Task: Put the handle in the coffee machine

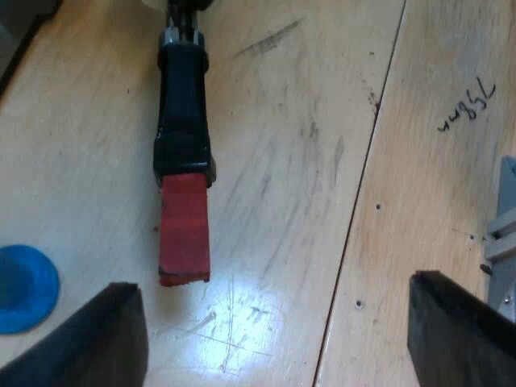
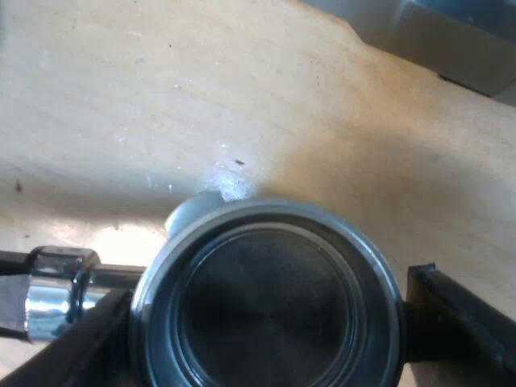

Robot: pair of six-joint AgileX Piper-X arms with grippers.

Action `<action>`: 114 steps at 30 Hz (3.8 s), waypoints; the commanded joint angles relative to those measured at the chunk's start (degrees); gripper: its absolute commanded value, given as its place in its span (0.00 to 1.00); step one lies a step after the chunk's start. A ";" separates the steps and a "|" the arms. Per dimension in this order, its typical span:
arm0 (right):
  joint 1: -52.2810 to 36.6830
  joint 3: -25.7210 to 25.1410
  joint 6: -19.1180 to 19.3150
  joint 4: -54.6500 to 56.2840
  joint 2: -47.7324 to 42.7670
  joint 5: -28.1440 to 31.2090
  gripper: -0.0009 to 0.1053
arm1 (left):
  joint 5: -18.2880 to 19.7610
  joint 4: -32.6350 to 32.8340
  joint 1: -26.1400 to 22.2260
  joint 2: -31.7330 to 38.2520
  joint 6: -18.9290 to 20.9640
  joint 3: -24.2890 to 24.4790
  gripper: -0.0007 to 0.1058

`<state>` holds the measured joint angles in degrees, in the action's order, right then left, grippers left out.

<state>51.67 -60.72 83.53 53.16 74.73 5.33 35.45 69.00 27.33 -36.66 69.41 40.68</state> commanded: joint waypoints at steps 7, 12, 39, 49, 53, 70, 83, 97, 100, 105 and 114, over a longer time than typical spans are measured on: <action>-0.05 -0.40 -0.19 0.23 -5.59 -1.82 0.01 | 1.15 -1.17 -0.04 0.18 -2.90 0.23 0.65; -0.05 -0.40 -0.19 0.23 -6.94 -2.19 0.01 | 5.17 -2.12 -0.04 0.18 -5.10 0.23 0.65; -0.05 -0.63 -1.12 0.23 -6.93 -3.07 0.01 | -5.32 -9.78 7.50 0.18 -1.60 0.23 0.65; -0.05 -0.63 -1.90 0.23 -6.93 -3.07 0.01 | -5.23 -13.37 7.50 0.18 0.23 -2.84 0.65; -0.05 -0.63 -1.93 0.23 -6.93 -3.07 0.01 | -5.23 -14.30 7.50 0.18 0.23 -5.15 0.65; -0.05 -0.63 -1.93 0.23 -6.93 -3.27 0.01 | -4.24 -21.66 7.50 -7.24 0.76 -6.55 0.65; -0.05 -0.63 -2.40 0.23 -6.93 -3.27 0.01 | -3.48 -24.33 7.50 -12.41 0.62 -6.55 0.65; -0.05 -0.63 -2.39 -0.66 -6.93 -3.27 0.01 | -3.48 -26.96 7.50 -16.84 -1.83 -6.87 0.65; -0.05 -0.63 -2.39 -0.66 -6.93 -3.27 0.01 | -3.48 -28.00 7.50 -16.82 -1.98 -8.16 0.65; -0.05 -0.63 -2.39 -0.66 -6.93 -3.27 0.01 | -3.48 -28.58 7.50 -16.82 -1.98 -9.96 0.65; -0.05 -0.63 -2.71 -0.66 -6.93 -3.27 0.01 | -3.48 -32.69 7.50 -16.82 -1.98 -10.21 0.65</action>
<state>51.67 -60.72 81.05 53.47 68.51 2.68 31.60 37.55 34.77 -53.47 67.38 30.26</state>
